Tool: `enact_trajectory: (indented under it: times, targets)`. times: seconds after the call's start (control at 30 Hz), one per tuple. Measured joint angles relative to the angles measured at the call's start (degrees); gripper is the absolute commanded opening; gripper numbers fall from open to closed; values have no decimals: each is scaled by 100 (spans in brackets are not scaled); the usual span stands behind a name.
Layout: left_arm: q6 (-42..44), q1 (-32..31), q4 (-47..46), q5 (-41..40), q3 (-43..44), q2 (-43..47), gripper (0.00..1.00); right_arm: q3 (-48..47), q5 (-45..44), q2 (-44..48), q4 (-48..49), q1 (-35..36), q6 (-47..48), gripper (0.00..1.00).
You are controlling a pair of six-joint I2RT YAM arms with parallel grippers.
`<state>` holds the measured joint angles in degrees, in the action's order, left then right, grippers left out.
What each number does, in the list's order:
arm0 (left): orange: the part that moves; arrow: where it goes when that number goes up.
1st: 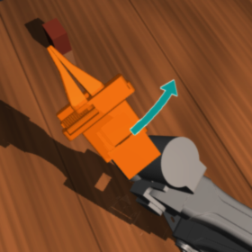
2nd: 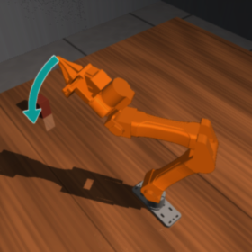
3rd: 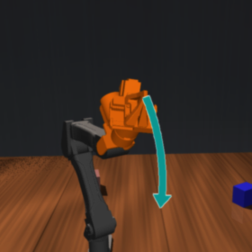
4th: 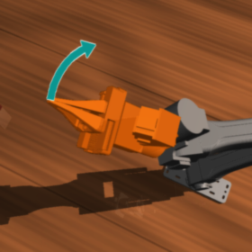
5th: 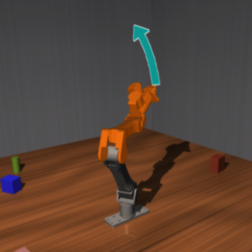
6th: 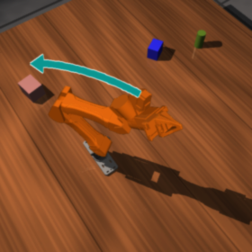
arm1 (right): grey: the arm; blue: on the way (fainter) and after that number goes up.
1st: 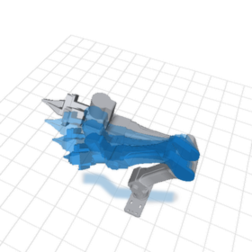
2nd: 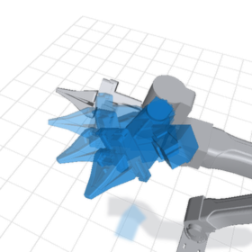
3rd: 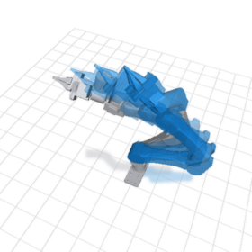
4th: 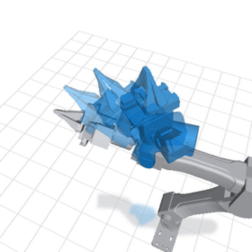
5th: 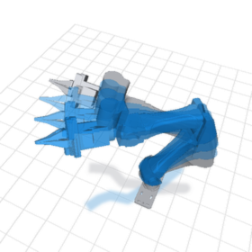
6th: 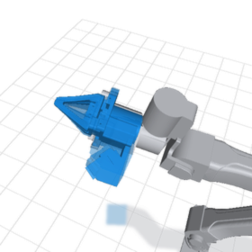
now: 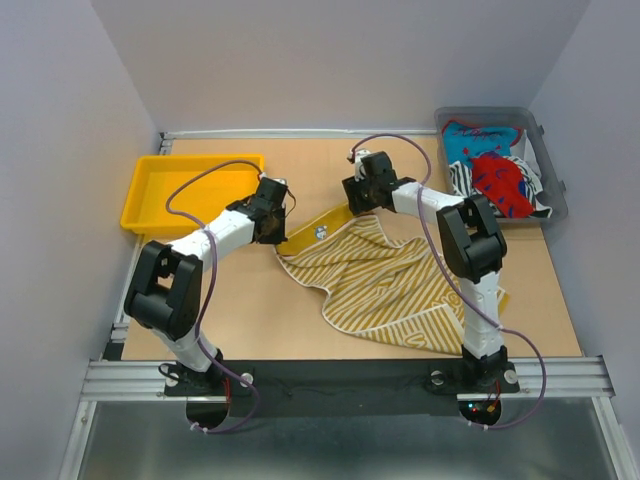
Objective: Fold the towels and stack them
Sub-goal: Flatten out the crumpled towel
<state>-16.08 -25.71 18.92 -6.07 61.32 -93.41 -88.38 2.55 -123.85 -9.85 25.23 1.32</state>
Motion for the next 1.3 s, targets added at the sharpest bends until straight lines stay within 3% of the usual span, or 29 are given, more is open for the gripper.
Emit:
enact_trajectory:
  times: [0.13, 0.17, 0.23, 0.27, 0.3, 0.53, 0.67, 0.83, 1.1, 1.3]
  targets:
    - [-76, 0, -48, 11, -94, 57, 0, -116, -168, -103, 0, 17, 44, 39]
    - [-101, 0, -48, 17, -101, 59, 0, -138, -251, -118, 4, 28, 44, 27]
    - [-142, 0, -85, 17, -116, 63, 0, -140, -341, -122, 4, 33, 22, 17]
    - [-162, 0, -105, 17, -138, 72, 0, -140, -391, -122, 4, 35, 28, 5]
    - [-184, 0, -111, 20, -160, 83, 0, -140, -424, -122, 7, 35, 28, 1]
    - [-179, 2, -59, -59, -68, 107, 0, -157, -664, -66, -118, 31, -9, 1]
    - [-7, 44, 162, -173, 763, 96, 0, -365, -811, 85, -535, -142, -57, 1]
    - [455, 111, 131, -306, 2940, -94, 0, -1416, -1049, 570, -802, -551, -160, 1]
    - [1093, 120, 7, -278, 5982, -645, 0, -3969, -1504, 1499, -612, -802, 258, 1]
    - [1386, 116, -334, 81, 7276, -793, 0, -5477, -1576, 1565, -457, -789, 577, 1]
